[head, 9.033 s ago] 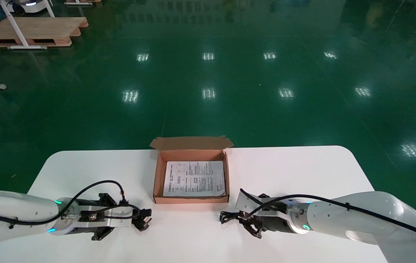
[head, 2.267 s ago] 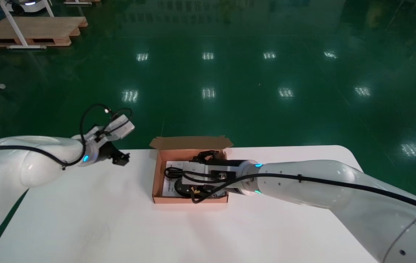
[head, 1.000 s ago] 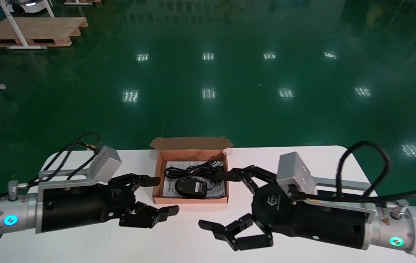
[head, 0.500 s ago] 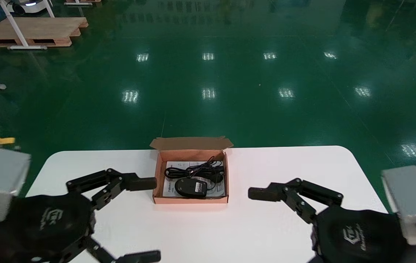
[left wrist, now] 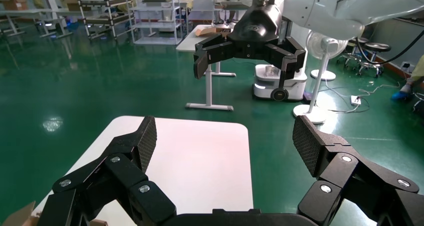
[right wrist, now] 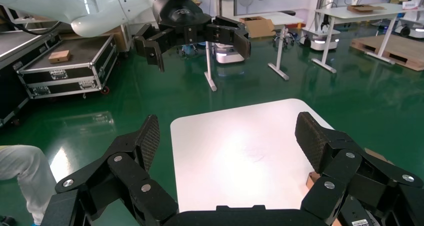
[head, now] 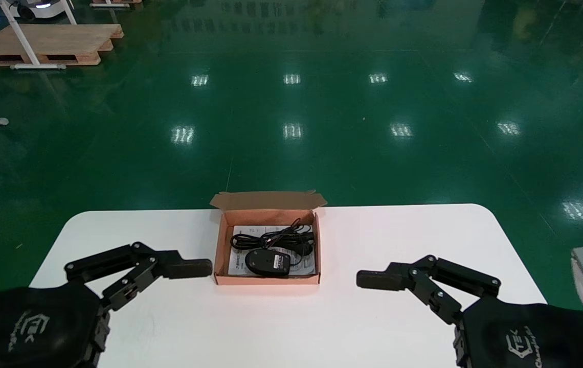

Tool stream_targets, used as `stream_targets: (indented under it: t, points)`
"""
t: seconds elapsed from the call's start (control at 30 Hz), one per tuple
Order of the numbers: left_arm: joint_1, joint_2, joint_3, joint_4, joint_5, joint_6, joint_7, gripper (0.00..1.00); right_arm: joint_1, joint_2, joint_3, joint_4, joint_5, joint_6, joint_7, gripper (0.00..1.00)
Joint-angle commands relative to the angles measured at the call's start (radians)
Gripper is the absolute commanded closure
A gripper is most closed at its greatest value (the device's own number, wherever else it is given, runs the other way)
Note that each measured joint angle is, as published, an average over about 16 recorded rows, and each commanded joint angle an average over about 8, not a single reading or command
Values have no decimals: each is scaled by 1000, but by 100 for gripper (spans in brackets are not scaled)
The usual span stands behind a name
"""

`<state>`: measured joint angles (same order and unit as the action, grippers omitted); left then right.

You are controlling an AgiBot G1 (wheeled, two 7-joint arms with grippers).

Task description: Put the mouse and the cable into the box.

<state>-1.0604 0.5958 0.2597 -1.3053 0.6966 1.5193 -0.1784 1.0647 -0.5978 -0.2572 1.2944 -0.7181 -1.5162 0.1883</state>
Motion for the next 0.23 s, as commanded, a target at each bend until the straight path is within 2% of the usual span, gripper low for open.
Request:
stream_targets:
  t: [0.03,0.23]
  points:
    - [-3,3,4,4,7,-5,-2,0,2,-3,-4,-2,-2,4,0,0]
    - [-7,7,10,10,16,-11,-5,0,4,-6,-10,-5,-5,9,0,0]
